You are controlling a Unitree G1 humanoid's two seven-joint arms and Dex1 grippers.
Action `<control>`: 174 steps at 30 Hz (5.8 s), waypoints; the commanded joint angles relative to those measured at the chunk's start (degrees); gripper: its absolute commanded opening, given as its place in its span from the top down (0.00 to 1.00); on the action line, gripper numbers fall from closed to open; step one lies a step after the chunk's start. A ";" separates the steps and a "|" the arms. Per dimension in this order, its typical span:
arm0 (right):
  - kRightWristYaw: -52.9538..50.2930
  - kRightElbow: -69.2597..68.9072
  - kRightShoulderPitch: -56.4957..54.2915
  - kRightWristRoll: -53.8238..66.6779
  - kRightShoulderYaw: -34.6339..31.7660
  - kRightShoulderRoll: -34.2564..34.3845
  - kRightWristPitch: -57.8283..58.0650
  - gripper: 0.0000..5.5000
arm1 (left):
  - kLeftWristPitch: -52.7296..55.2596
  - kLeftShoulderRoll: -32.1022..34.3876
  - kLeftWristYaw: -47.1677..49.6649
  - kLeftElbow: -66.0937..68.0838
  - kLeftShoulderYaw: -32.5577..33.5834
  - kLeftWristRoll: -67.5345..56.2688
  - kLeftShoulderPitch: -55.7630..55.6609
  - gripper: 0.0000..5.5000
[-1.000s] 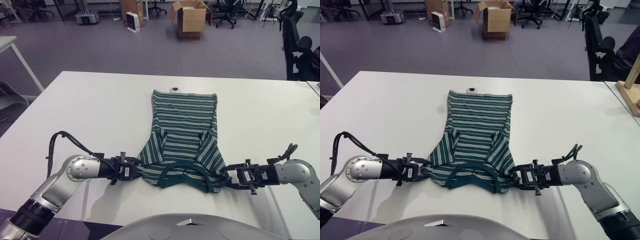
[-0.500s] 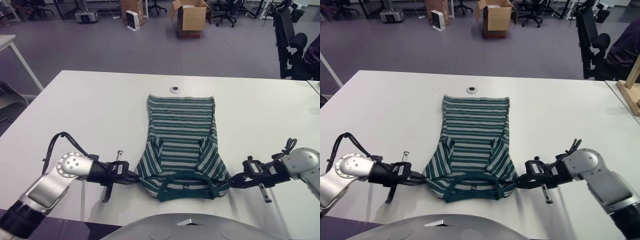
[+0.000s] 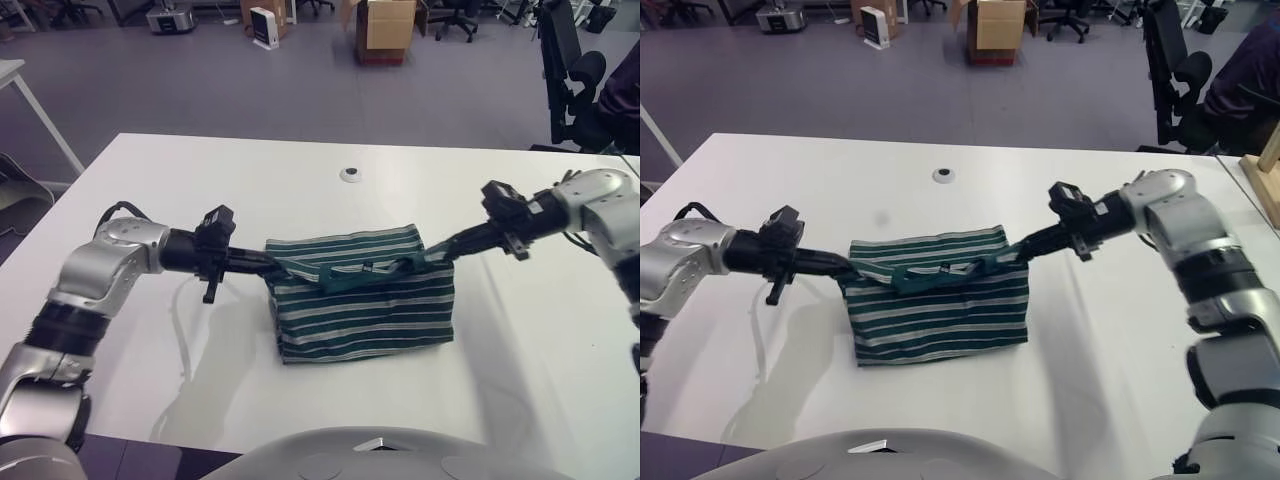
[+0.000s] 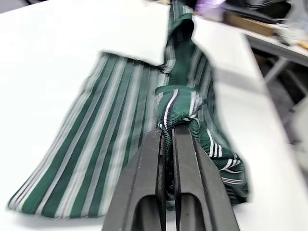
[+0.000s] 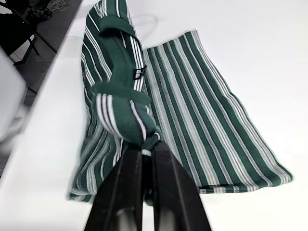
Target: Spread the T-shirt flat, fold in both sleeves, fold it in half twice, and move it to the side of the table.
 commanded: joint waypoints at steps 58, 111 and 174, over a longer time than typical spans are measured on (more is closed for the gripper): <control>-14.82 -54.22 46.39 -4.02 -16.76 -6.03 -9.18 0.43 | -15.39 10.87 7.50 -43.56 2.00 24.17 30.78 0.30; -11.06 -12.24 13.50 -2.56 -5.78 8.28 7.95 0.99 | -1.63 0.46 2.97 -12.55 -1.89 6.35 11.25 0.98; -96.21 9.52 24.21 -13.73 -42.01 38.20 -29.25 0.51 | -27.55 -16.31 54.84 26.38 21.18 23.71 -4.14 0.51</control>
